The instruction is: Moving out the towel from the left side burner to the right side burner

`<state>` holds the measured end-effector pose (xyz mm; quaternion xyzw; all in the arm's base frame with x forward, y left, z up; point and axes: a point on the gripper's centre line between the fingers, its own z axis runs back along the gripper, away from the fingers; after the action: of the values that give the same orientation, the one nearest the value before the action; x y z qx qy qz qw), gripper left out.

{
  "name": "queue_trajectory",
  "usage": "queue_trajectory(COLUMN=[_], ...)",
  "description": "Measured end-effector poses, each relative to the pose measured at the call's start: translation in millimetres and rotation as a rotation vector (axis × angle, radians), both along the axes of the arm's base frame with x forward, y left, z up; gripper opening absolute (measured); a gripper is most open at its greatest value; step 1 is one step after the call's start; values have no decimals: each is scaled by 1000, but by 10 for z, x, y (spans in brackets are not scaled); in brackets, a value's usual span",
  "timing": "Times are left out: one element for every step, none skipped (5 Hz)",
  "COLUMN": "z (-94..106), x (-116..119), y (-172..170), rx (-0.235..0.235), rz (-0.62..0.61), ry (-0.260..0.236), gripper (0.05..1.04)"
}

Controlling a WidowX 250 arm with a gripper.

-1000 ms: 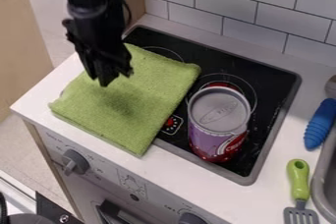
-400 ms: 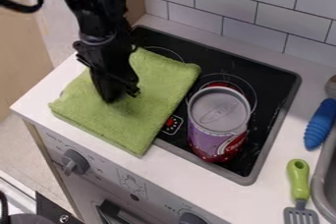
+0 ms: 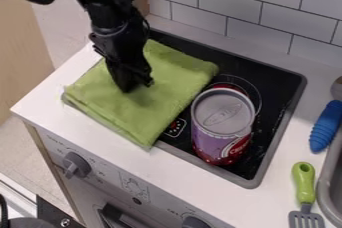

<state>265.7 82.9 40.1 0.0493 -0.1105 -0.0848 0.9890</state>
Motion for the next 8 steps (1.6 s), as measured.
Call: queue_trajectory(z=[24,3,-16,-12,-3,-11,-15,-27], x=[85,246,387,495,586,694,743,786], y=[56,67,30,-26,-127,-306,-491,-653], rx=[37,52,77,77,64,56,37,36], rz=[11,29,116,228,261,263,222,195], ry=[-51,-58,-103,-137,-192,-271,-285,-277], gripper=[52,52,52,52,52,52,52,52])
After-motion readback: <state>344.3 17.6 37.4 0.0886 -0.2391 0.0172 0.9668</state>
